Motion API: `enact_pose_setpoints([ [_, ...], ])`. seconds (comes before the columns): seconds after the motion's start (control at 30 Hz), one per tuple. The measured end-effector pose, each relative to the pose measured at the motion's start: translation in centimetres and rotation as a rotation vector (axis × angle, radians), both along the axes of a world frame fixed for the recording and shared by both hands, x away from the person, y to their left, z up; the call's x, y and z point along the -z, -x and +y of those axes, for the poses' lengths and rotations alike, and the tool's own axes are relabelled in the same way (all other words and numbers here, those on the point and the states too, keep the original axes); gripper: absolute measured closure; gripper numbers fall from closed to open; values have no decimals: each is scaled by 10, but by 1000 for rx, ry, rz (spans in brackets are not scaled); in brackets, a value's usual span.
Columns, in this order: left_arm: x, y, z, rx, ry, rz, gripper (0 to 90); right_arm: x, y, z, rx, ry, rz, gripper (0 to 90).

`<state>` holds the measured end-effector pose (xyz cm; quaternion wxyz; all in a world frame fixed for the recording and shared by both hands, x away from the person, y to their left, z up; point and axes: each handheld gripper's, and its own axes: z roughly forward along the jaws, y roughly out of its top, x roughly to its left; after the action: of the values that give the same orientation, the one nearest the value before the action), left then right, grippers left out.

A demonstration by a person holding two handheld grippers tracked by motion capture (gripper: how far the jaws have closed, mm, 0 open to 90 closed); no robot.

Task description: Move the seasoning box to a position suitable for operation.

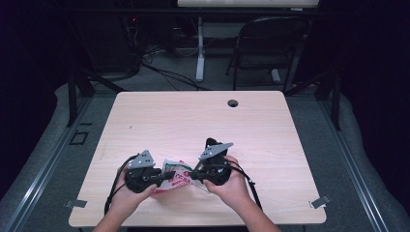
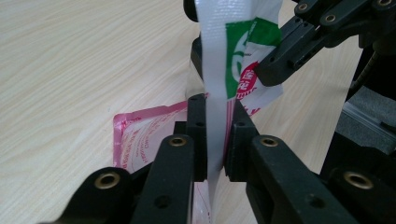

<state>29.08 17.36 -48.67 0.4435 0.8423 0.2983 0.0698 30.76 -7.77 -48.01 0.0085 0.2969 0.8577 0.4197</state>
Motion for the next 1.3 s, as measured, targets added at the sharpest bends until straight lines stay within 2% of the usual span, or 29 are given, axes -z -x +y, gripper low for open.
enact_pose_setpoints([
  [0.1,1,1,1,8,-6,7,736,0,0,0,6,-5,8,900],
  [0.2,4,4,3,2,-8,-6,634,-1,0,-1,5,-6,10,900],
  [0.27,8,6,5,-10,-32,-23,571,-1,0,-1,5,-6,11,900],
  [0.3,10,7,6,-9,-46,-28,557,-1,1,-1,4,-5,11,900],
  [0.43,21,13,14,-35,-52,-45,479,-2,1,0,3,-7,5,900],
  [0.53,26,16,20,-35,-50,-25,474,-2,2,0,2,-8,4,900],
  [0.73,36,23,28,-59,-63,-64,431,-3,3,2,5,-9,-4,900],
  [0.77,37,24,29,-56,-75,-84,420,-4,3,2,5,-8,-5,900],
  [0.8,38,24,28,-56,-84,-86,414,-4,3,2,6,-8,-5,900],
  [1.07,57,24,25,-42,-151,-82,421,-4,4,2,8,-2,-10,900],
  [1.2,65,23,24,-39,-141,-85,421,-4,4,2,7,-5,-10,900],
  [1.3,69,22,24,-58,-134,-95,410,-4,4,2,8,-9,-10,900],
])
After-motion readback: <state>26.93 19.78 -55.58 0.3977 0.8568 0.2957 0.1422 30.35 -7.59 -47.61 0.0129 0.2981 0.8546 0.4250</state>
